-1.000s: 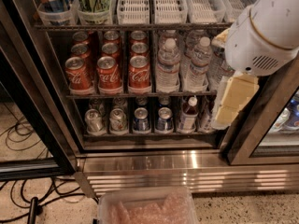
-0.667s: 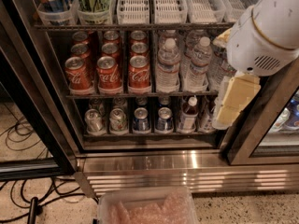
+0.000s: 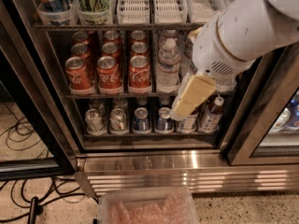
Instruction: Pick green can from top shelf of fridge
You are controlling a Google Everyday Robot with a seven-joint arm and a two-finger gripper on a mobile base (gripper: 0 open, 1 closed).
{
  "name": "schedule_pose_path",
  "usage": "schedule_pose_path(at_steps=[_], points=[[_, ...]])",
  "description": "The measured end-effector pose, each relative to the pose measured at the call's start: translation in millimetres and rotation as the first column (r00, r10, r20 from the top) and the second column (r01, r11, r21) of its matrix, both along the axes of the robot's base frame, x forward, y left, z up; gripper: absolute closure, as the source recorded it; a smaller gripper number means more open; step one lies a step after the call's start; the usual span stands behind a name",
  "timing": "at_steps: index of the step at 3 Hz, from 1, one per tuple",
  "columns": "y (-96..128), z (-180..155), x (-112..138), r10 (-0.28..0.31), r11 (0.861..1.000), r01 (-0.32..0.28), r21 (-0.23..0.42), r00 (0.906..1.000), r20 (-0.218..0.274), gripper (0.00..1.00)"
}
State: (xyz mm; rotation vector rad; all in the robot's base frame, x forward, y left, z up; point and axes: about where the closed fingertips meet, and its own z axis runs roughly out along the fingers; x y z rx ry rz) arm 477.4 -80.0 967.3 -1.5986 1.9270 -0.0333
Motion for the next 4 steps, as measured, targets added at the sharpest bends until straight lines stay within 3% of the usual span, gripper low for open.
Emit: schedule_pose_path(at_steps=[1,2,3,4], points=[[48,16,29,-0.038,0.992,0.027,0.127,0.9955,0.087,0.0],[48,16,29,-0.038,0.992,0.027,0.127,0.9955,0.087,0.0],[57,21,31,-0.064,0.982,0.04,0.187,0.99,0.126,0.0],[78,35,38,-0.142,0.946,0.08,0.315,0.9737,0.179,0.0]])
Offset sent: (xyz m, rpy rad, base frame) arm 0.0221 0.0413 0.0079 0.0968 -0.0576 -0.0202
